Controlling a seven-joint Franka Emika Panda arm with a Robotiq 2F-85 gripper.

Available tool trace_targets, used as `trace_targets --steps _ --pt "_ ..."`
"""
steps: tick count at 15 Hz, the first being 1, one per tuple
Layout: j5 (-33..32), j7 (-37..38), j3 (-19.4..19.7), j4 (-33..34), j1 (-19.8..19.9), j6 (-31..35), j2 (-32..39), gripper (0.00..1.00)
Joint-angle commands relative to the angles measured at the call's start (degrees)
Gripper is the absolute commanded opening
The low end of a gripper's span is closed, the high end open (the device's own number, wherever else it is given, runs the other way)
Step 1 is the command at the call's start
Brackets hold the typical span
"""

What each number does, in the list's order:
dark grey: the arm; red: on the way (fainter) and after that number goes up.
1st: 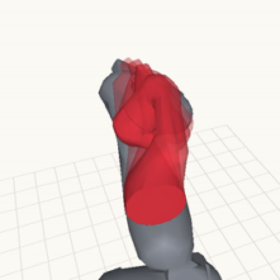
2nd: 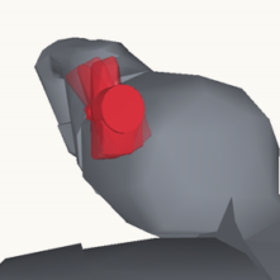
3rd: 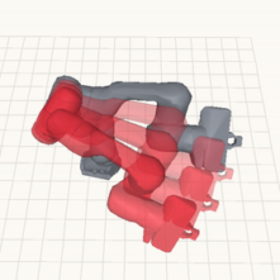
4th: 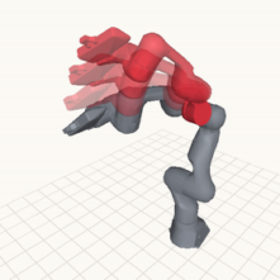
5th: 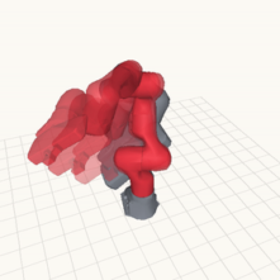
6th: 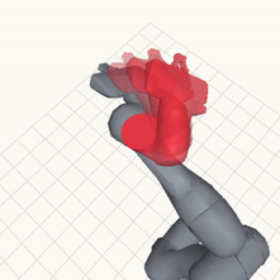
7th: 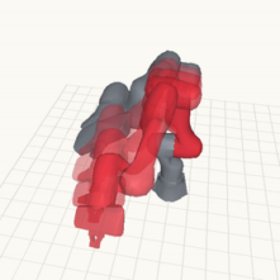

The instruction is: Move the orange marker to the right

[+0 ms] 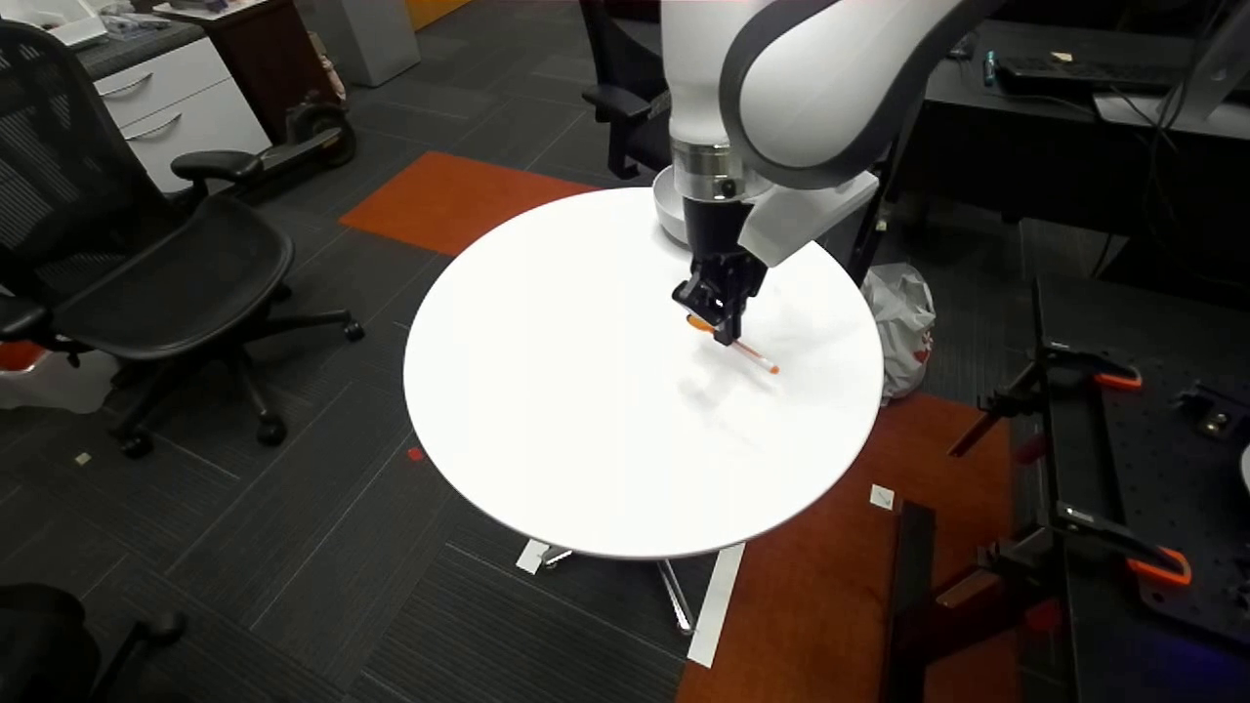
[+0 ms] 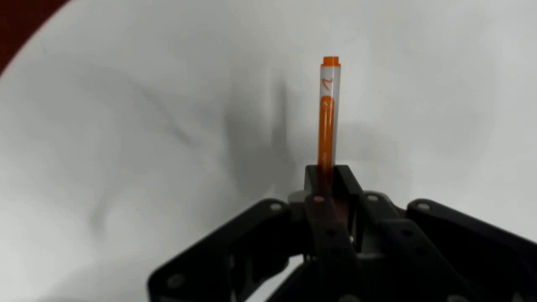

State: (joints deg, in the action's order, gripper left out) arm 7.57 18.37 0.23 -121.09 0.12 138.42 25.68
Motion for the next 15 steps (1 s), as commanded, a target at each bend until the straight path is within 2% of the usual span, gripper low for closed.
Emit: trace_targets --steps 1,5,8,11,15 --pt "6.5 1.5 0.0 -10.4 0.5 3.2 -5.9 0.03" --pt "15.0 1.4 0.1 -17.8 1.7 8.3 -8.1 0.03" --pt "19.4 2.9 0.6 -23.0 1.8 16.1 -9.9 0.03" --pt "18.9 5.9 2.3 -26.2 1.0 21.3 -11.3 0.03" --pt "14.5 11.0 5.4 -27.3 -0.7 23.2 -12.7 0.03"
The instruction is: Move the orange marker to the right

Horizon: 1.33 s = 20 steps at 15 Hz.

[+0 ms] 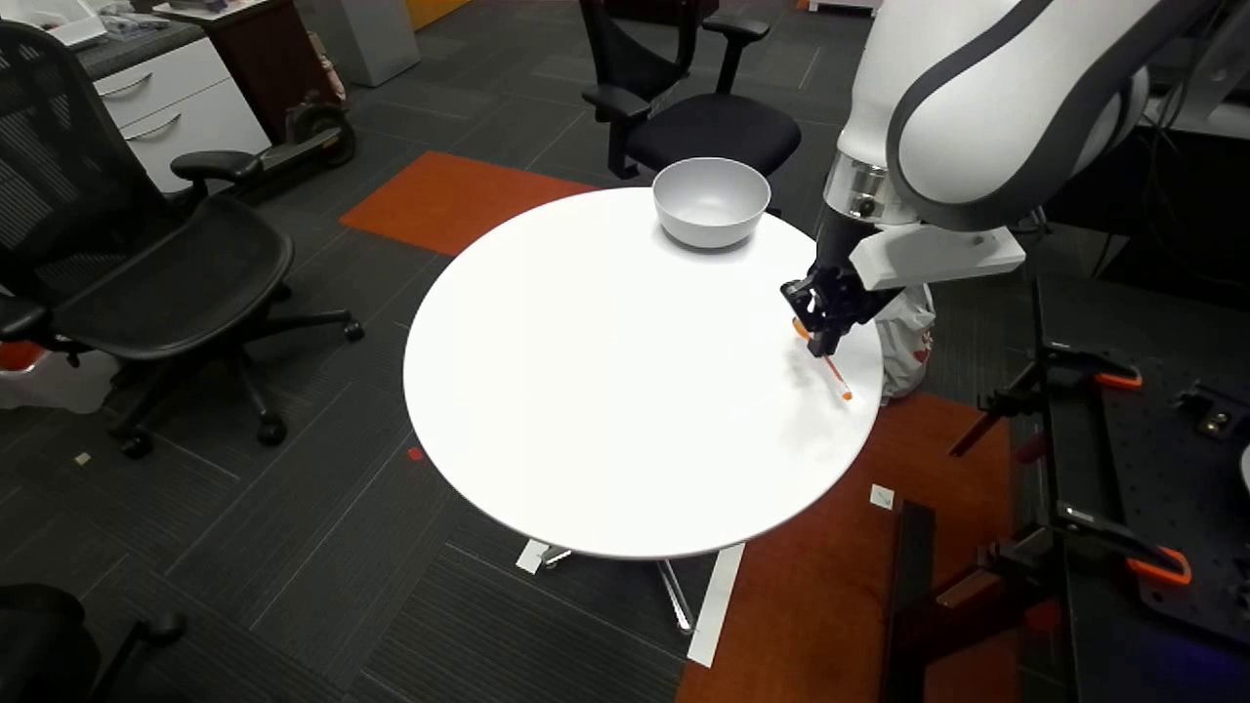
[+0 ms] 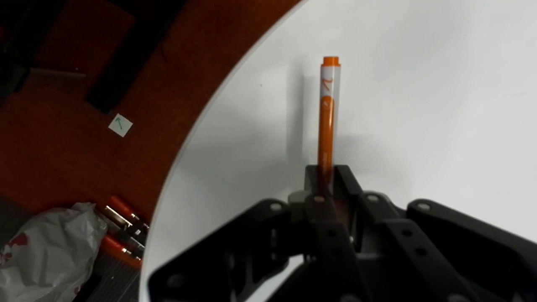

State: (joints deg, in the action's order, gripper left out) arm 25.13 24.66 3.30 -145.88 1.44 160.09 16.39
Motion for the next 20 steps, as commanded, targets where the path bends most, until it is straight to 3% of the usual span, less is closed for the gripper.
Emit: trace_targets --steps 1,3,4,6,14,19,20 --pt "-4.4 5.9 3.1 -2.4 -2.4 1.6 -3.6 0.03" --pt "-7.0 7.6 4.2 -2.1 -2.8 1.1 -4.0 0.03" --pt "-8.0 8.9 4.4 -2.4 -3.5 1.7 -4.2 0.36" --pt "-9.6 10.6 4.6 -2.7 -4.3 2.0 -4.5 0.42" --pt "-14.0 17.0 4.9 -4.8 -7.3 4.1 -4.8 1.0" --pt "-16.9 19.7 5.4 -5.1 -8.3 4.6 -4.7 1.0" --pt "-15.3 17.3 3.9 -2.8 -6.6 2.7 -2.5 1.0"
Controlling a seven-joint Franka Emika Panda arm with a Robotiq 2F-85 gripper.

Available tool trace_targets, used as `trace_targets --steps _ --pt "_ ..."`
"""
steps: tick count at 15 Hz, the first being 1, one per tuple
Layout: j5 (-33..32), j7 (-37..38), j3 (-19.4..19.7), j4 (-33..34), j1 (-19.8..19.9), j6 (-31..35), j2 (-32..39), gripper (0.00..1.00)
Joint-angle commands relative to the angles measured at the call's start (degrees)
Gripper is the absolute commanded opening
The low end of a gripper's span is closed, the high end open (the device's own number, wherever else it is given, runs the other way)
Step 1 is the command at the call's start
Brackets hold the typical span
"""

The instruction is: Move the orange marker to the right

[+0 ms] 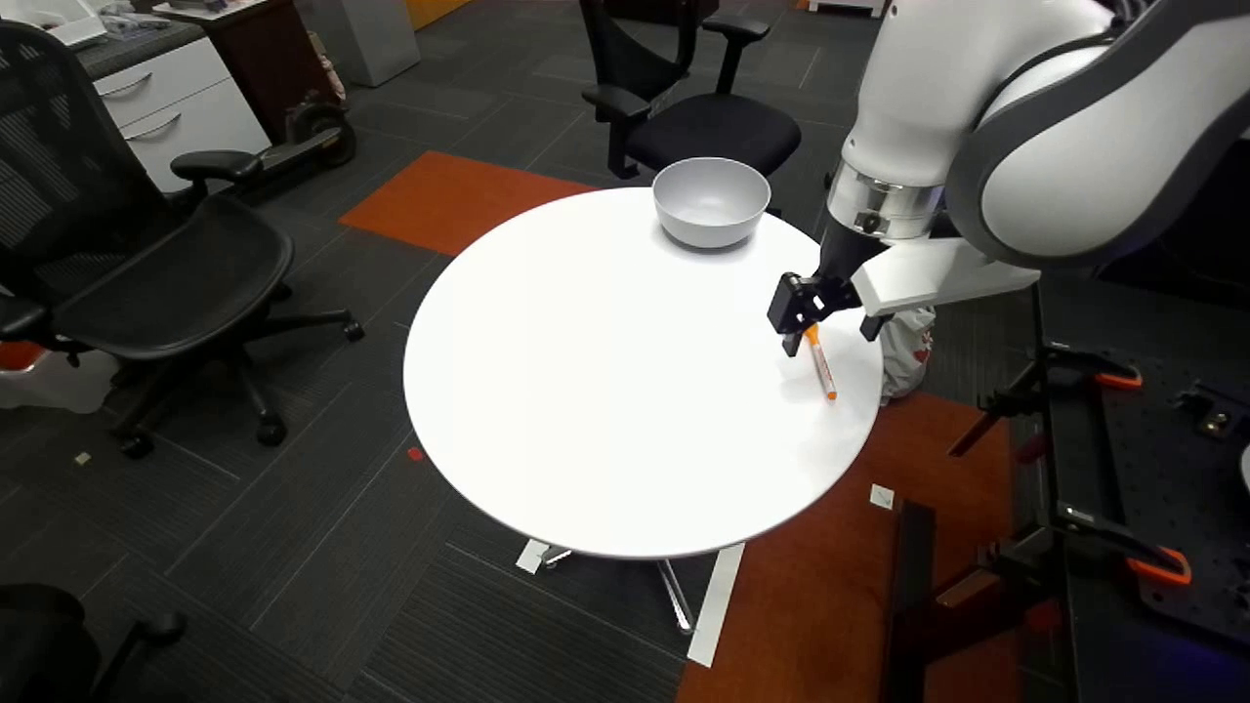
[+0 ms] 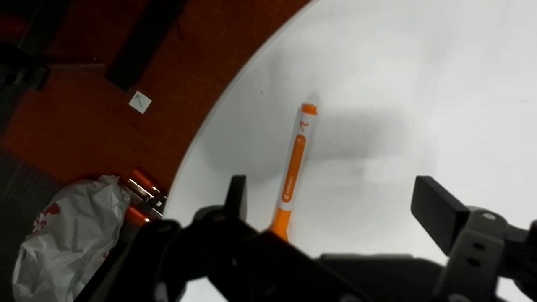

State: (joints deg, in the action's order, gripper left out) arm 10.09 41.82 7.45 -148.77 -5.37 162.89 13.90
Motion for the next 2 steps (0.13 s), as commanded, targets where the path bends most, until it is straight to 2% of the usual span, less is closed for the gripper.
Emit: trace_targets --steps 1,2 --pt "-0.6 0.5 -0.1 0.0 0.1 0.1 -0.1 1.0" --pt "-0.6 0.5 -0.1 -0.1 0.1 0.2 -0.1 1.0"
